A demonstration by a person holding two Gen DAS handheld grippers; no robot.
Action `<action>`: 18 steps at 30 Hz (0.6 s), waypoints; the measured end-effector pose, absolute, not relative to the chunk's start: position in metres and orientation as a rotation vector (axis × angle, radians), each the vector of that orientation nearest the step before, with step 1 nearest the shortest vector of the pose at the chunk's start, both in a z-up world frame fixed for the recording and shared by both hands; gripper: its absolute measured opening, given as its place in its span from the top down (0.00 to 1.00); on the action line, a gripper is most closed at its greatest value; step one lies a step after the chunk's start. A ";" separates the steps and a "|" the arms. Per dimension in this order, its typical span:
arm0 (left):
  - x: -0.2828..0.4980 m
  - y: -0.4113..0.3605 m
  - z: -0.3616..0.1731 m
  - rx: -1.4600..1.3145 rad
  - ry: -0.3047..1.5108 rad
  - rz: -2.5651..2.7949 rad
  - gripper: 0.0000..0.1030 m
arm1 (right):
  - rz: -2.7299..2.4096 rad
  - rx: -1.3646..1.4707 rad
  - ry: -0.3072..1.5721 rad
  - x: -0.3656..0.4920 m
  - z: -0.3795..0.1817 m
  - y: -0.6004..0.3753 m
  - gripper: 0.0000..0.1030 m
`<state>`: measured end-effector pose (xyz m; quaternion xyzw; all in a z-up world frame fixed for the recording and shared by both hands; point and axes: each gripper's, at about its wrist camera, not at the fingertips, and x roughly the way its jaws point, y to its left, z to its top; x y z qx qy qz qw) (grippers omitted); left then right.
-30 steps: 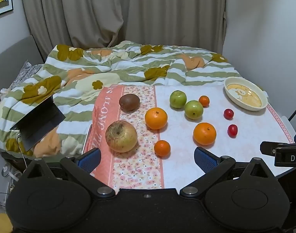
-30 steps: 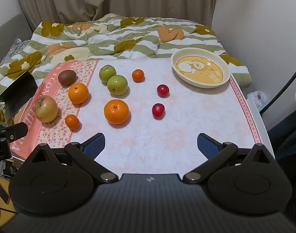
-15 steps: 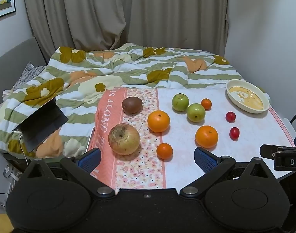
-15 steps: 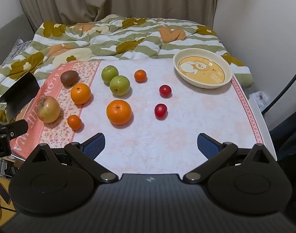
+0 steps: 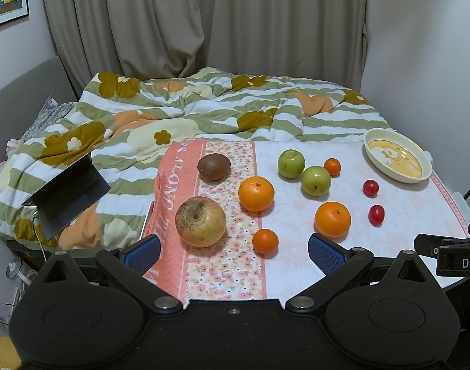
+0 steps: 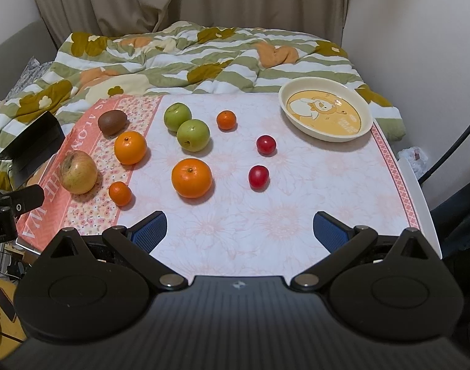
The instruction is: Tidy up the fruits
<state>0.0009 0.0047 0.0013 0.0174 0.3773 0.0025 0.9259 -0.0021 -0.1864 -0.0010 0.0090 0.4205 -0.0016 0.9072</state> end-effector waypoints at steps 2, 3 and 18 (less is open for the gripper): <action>0.001 0.005 0.001 0.036 0.775 0.005 0.00 | -0.004 0.020 0.870 -0.002 -0.002 -0.186 0.00; 0.002 0.005 0.001 0.036 0.776 0.005 0.00 | -0.004 0.018 0.869 -0.002 -0.002 -0.186 0.00; 0.004 0.003 0.000 0.034 0.779 0.004 0.00 | -0.003 0.019 0.872 0.000 -0.002 -0.185 0.00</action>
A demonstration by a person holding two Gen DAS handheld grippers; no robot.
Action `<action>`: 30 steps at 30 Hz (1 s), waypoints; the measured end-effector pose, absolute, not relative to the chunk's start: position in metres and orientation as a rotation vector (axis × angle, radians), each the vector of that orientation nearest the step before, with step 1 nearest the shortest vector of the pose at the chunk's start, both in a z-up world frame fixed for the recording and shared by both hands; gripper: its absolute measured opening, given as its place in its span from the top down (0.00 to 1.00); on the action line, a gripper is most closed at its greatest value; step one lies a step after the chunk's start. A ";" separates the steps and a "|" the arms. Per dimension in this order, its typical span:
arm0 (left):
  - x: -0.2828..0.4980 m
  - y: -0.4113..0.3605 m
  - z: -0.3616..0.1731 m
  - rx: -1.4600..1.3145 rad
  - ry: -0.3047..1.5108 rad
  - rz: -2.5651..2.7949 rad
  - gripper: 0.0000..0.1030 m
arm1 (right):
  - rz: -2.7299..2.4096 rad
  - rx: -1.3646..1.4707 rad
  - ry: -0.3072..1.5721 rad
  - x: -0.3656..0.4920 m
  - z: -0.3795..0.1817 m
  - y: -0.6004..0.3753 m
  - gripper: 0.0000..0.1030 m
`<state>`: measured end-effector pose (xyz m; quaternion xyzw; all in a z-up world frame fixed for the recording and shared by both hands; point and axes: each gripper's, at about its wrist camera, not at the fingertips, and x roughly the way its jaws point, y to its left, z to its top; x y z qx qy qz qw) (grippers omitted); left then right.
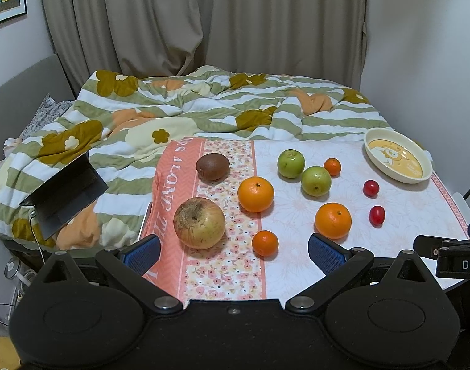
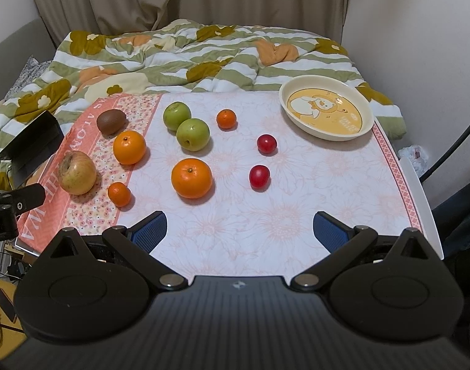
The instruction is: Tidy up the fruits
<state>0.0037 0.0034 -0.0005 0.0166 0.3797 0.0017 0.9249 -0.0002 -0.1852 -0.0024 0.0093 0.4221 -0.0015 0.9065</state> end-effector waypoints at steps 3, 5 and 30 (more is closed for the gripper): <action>0.005 0.003 -0.001 0.034 0.781 0.002 0.00 | -0.003 0.020 0.874 0.001 -0.003 -0.185 0.00; 0.006 0.003 -0.001 0.035 0.782 0.001 0.00 | -0.002 0.021 0.875 0.001 -0.003 -0.184 0.00; 0.009 0.005 0.002 0.047 0.781 -0.013 0.00 | -0.011 0.026 0.882 0.002 -0.004 -0.180 0.00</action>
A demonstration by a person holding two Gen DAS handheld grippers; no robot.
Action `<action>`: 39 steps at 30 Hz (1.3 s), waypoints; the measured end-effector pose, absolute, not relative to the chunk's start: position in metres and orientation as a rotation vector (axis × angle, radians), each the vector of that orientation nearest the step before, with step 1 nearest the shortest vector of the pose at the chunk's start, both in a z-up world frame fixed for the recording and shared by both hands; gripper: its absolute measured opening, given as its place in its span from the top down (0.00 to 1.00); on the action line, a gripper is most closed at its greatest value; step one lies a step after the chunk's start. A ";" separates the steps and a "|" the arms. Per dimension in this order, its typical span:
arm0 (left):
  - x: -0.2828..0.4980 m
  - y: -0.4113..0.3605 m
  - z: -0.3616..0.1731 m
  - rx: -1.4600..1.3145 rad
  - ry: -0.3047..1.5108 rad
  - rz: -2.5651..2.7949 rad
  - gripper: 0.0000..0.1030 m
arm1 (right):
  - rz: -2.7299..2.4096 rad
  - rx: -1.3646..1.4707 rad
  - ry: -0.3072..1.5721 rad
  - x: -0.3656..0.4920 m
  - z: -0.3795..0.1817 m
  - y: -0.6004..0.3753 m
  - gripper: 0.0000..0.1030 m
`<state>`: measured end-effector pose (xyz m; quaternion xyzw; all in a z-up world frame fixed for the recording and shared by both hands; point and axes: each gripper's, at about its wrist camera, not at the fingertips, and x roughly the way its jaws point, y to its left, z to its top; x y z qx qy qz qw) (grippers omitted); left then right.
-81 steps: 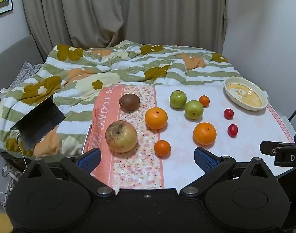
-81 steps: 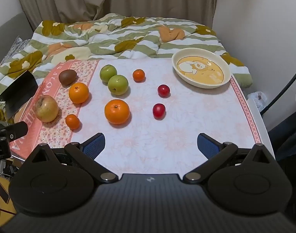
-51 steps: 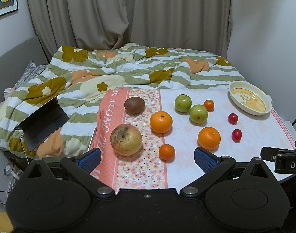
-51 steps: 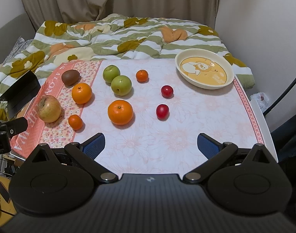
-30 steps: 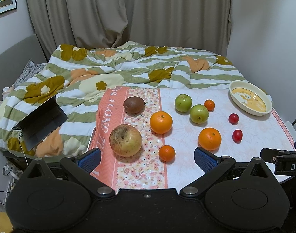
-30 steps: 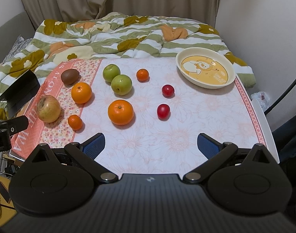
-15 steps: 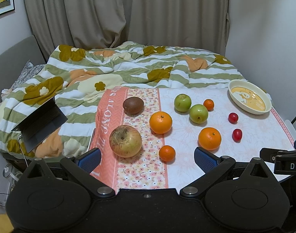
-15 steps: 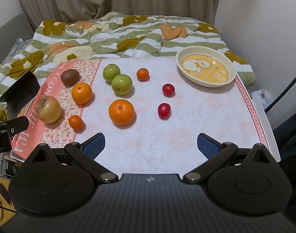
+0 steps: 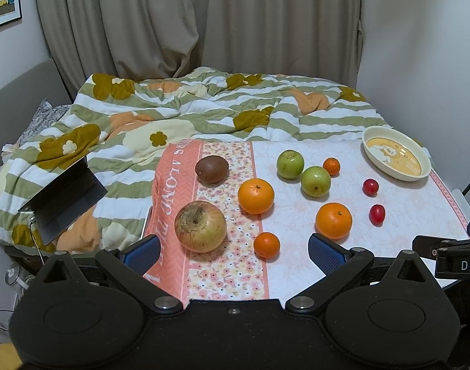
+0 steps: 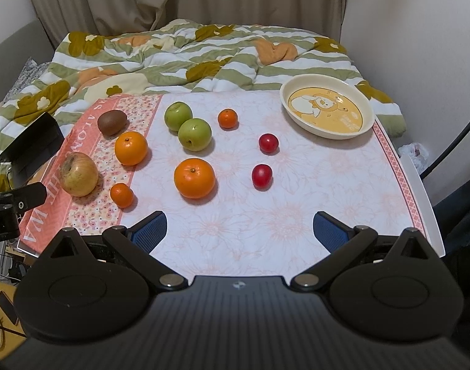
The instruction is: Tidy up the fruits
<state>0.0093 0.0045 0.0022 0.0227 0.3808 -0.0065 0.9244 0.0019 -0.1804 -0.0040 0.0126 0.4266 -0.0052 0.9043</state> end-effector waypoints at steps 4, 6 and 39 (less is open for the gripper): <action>0.009 0.004 0.002 0.047 0.781 -0.014 0.00 | -0.013 0.028 0.882 0.002 -0.004 -0.179 0.00; 0.009 0.004 0.002 0.047 0.781 -0.016 0.00 | -0.012 0.028 0.882 0.002 -0.004 -0.179 0.00; 0.058 0.046 -0.043 0.137 0.719 -0.062 0.00 | -0.048 0.050 0.821 0.020 -0.023 -0.154 0.00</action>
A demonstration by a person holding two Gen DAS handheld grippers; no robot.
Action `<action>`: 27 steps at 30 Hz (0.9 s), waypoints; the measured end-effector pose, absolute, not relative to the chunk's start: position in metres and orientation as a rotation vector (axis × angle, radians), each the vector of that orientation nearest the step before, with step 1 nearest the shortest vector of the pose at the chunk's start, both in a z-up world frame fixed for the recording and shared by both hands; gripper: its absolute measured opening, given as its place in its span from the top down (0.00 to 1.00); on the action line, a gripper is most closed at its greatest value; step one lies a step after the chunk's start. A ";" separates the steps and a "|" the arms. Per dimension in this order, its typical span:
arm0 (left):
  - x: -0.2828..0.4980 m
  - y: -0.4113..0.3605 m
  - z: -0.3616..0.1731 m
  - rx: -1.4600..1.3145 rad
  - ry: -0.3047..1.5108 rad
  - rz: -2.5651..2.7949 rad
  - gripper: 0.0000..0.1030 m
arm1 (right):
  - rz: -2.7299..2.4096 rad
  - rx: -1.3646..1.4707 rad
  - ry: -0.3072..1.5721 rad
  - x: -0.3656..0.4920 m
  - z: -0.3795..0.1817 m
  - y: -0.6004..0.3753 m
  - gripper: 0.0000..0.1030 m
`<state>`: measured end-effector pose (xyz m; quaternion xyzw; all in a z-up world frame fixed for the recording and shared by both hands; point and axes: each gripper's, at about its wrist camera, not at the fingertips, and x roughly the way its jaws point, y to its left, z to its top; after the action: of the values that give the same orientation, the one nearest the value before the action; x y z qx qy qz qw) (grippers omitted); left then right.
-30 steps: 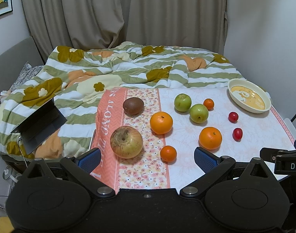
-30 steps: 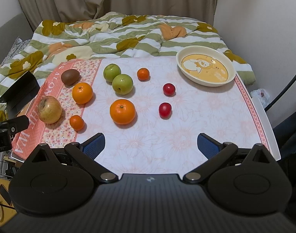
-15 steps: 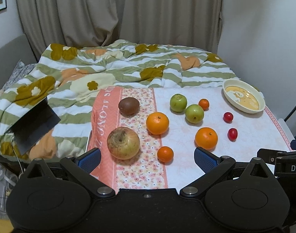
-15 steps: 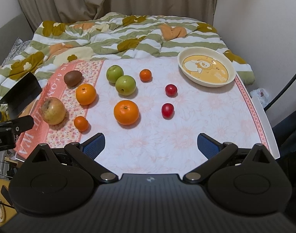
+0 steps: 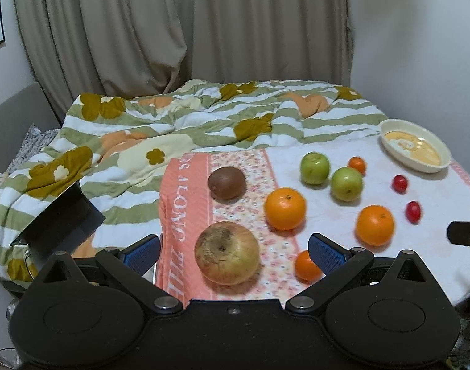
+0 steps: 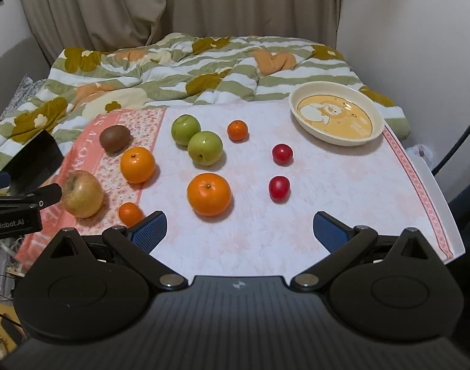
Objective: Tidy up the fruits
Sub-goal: 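Grasp the large yellowish apple with the left tool while the right tool grasps the big orange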
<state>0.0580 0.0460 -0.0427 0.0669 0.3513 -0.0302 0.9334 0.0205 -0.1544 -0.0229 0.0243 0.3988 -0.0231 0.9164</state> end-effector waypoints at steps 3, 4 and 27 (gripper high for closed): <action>0.069 0.050 -0.059 0.126 0.732 -0.049 0.00 | -0.037 0.045 0.818 0.032 -0.039 -0.152 0.00; 0.072 0.052 -0.064 0.122 0.735 -0.044 0.00 | -0.031 0.046 0.821 0.036 -0.044 -0.152 0.00; 0.119 0.058 -0.119 0.036 0.843 -0.031 0.24 | 0.068 0.003 0.863 0.105 -0.117 -0.134 0.00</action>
<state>0.1189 0.0577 -0.1190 0.0175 0.4093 -0.0149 0.9121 0.1048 -0.1339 -0.1170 0.0014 0.4179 0.0327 0.9079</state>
